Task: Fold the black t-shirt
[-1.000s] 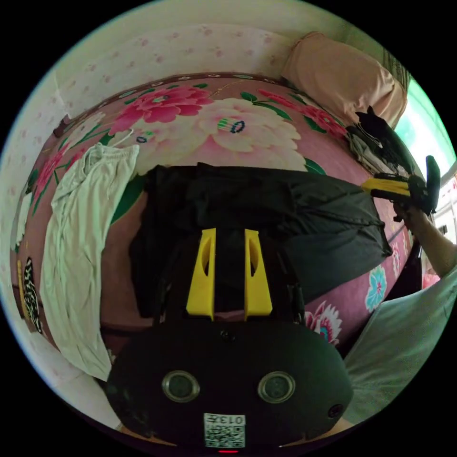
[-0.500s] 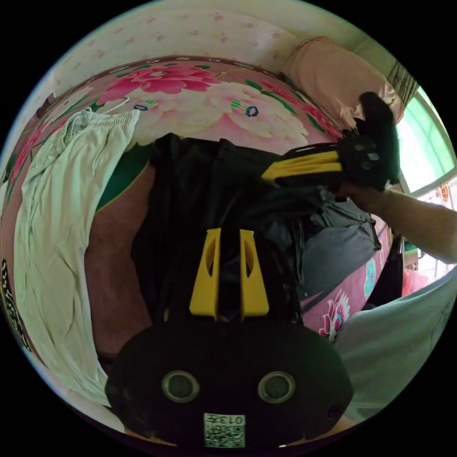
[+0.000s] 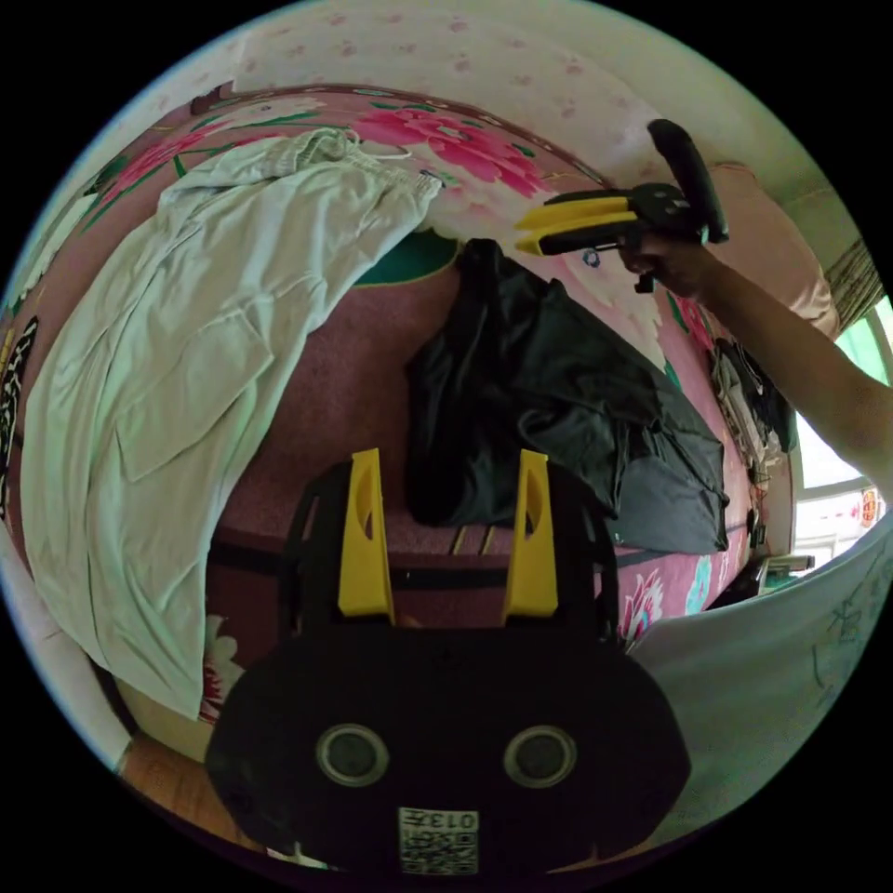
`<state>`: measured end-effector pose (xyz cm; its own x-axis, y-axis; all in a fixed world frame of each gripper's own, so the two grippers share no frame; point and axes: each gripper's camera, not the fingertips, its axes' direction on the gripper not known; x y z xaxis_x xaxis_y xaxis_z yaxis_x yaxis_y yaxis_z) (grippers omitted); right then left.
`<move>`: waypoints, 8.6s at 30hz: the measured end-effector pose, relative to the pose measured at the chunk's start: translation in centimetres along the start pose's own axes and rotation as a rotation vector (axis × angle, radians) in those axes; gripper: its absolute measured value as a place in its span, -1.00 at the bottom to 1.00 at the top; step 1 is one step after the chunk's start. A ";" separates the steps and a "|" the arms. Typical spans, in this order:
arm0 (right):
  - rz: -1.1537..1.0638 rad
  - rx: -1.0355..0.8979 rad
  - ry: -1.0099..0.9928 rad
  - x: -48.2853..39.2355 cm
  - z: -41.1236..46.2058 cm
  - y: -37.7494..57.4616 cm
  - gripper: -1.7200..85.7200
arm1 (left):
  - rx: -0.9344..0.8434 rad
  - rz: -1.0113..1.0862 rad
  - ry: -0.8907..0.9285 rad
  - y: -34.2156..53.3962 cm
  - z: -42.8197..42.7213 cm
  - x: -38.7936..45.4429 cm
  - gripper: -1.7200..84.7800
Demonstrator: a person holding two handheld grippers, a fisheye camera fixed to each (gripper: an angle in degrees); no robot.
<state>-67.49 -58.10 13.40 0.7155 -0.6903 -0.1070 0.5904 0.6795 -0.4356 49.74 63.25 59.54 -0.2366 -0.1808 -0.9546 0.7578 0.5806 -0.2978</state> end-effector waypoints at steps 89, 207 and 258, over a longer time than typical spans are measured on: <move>0.912 -0.054 0.142 -15.7 4.0 90.0 -0.84 | -0.292 0.773 0.249 -6.0 30.3 54.8 -0.62; 0.811 0.000 0.151 -6.9 17.6 86.0 -0.79 | -0.611 0.902 0.609 -4.6 32.9 60.8 -0.69; 1.775 0.437 -0.165 -42.5 39.4 109.2 -0.77 | -0.252 0.750 0.287 -27.0 33.1 64.3 -0.53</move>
<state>-18.68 55.26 5.59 0.5398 0.8409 -0.0373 -0.7910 0.5220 0.3191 34.16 9.70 6.20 0.1040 0.5127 -0.8523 0.6259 0.6322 0.4567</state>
